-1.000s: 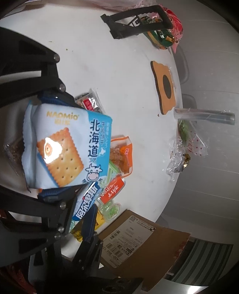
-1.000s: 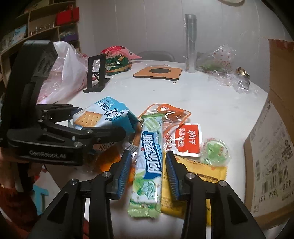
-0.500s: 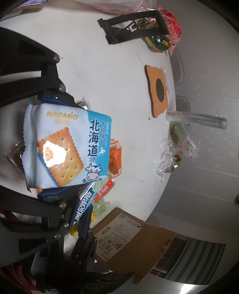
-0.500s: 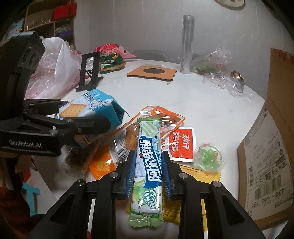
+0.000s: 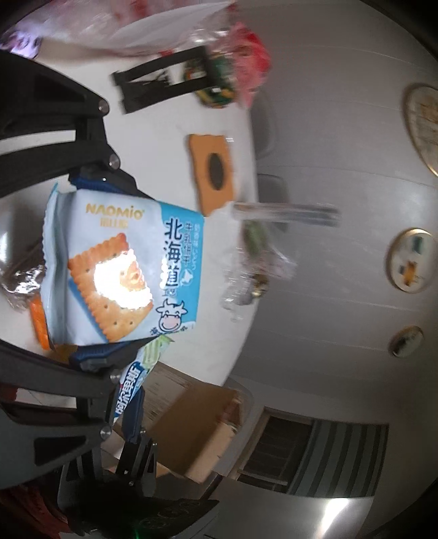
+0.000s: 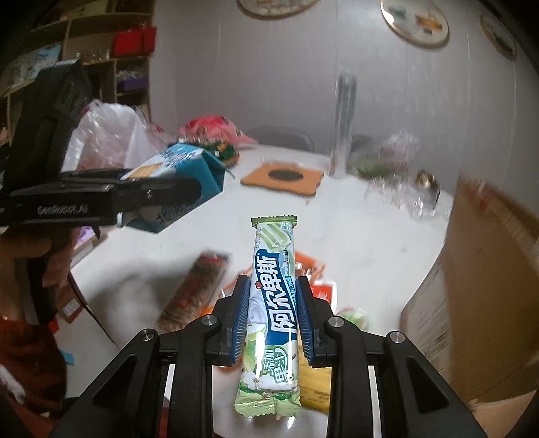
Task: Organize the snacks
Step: 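Lift and carry both snacks into the cardboard box with both tools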
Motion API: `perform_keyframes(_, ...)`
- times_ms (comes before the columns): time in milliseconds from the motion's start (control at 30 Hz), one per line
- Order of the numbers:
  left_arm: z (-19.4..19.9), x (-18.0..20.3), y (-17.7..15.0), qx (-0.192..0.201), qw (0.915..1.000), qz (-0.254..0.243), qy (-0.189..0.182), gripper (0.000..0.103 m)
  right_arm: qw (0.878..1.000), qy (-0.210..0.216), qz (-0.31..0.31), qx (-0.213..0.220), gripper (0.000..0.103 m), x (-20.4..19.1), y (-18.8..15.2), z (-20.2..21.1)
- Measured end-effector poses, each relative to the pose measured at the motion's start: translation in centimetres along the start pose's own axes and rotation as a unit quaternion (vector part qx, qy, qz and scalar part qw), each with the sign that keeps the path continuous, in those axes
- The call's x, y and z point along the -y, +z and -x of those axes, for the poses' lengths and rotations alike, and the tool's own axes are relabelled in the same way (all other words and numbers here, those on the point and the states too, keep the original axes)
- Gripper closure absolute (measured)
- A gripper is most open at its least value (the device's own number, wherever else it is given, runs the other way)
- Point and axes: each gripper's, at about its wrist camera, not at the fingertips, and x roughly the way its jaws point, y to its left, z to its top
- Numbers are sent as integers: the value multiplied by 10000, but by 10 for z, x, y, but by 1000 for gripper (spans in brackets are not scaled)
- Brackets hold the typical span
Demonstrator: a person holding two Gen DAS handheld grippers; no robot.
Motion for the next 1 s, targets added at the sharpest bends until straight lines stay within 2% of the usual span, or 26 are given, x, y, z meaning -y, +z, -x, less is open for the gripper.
perform_keyframes(100,14,11,21,243,9995,-211,-25,39,9997,-32,107,217,80,1,10,22)
perform_keyframes(233,25,31,51,482,9974,-479,-253,39,9986,-104,146,497,80,11,24,53)
perform_keyframes(333,24,52,68,560,9952,-709,-384,39,9977,-213,121,637,80,22,29,71)
perform_keyframes(433,15,78,84,530,9920,-927,-666,39,9965,-368,28,754,80,40,32,90)
perform_keyframes(533,-1,107,96,410,9872,-1138,-1035,39,9952,-507,-138,821,80,61,28,106)
perform_keyframes(600,-14,129,102,237,9811,-1242,-1463,39,9943,-628,-266,821,80,75,24,115)
perform_keyframes(667,-26,149,105,82,9755,-1374,-1714,39,9931,-757,-413,791,80,91,18,123)
perform_keyframes(900,-70,219,110,-557,9573,-1872,-2130,39,9886,-1126,-897,448,80,142,-6,124)
perform_keyframes(1000,-95,243,108,-906,9493,-2152,-2106,39,9874,-1193,-1033,136,80,163,-16,113)
